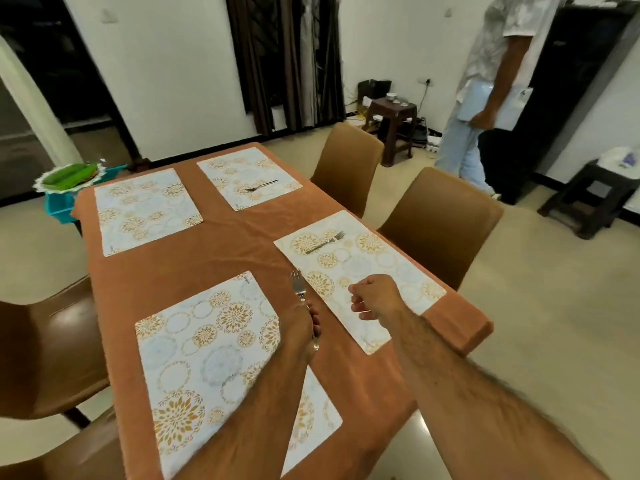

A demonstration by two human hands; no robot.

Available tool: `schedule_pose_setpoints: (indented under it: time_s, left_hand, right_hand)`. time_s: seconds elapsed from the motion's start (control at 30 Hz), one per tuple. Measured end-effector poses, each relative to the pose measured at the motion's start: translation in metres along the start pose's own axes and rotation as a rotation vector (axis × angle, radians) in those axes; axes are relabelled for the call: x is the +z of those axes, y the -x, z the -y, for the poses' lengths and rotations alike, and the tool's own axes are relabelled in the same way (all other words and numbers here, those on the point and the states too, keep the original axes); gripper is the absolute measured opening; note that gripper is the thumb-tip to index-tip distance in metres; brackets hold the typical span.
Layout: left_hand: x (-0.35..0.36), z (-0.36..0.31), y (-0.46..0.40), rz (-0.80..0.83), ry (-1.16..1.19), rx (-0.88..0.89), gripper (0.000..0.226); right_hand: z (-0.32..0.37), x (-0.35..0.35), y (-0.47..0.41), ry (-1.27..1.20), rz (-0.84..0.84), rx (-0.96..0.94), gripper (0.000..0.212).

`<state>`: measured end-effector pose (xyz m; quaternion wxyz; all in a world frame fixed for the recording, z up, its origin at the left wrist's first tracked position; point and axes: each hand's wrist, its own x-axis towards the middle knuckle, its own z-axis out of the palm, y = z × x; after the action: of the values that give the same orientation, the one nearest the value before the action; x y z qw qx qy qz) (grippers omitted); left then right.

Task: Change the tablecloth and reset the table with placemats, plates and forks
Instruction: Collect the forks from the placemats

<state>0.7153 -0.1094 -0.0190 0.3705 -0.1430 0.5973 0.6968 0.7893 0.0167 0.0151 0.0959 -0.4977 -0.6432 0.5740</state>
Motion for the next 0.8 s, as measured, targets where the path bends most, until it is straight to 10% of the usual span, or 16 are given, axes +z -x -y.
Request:
schedule_pose_setpoints:
  time_s: [0.8]
  left_hand:
    - [0.080, 0.022, -0.171, -0.239, 0.233, 0.035, 0.019]
  right_hand:
    - [0.029, 0.097, -0.333, 0.010, 0.155, 0.145, 0.033]
